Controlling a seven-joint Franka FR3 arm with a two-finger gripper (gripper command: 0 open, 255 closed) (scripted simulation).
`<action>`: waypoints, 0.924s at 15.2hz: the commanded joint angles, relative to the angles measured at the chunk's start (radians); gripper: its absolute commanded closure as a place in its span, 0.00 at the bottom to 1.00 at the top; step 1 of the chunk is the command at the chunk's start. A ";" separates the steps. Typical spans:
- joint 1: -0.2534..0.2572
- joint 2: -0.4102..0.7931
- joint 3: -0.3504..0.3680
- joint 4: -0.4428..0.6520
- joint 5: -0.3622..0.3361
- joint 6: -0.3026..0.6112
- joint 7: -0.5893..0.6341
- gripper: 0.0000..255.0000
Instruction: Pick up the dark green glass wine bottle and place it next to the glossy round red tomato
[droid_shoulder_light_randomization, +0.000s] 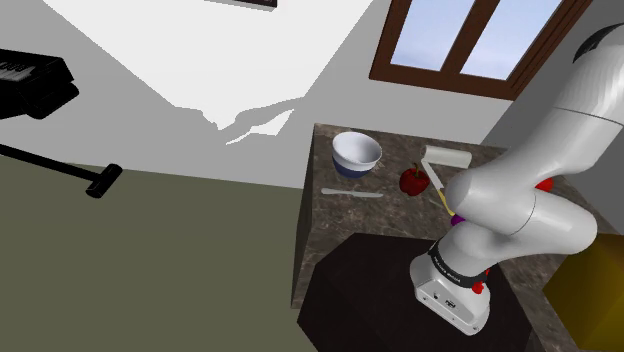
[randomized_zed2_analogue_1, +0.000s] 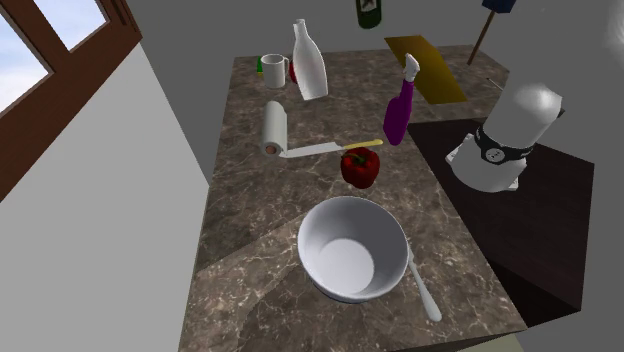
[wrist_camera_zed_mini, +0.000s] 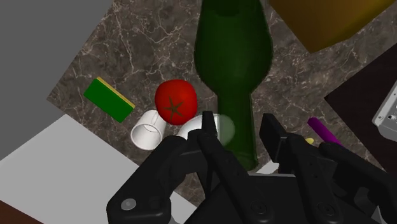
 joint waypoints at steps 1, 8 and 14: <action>0.016 -0.008 -0.004 -0.038 -0.007 0.031 -0.003 1.00; 0.080 -0.036 -0.018 -0.177 -0.031 0.143 -0.004 1.00; 0.113 -0.047 -0.022 -0.275 -0.038 0.229 -0.008 1.00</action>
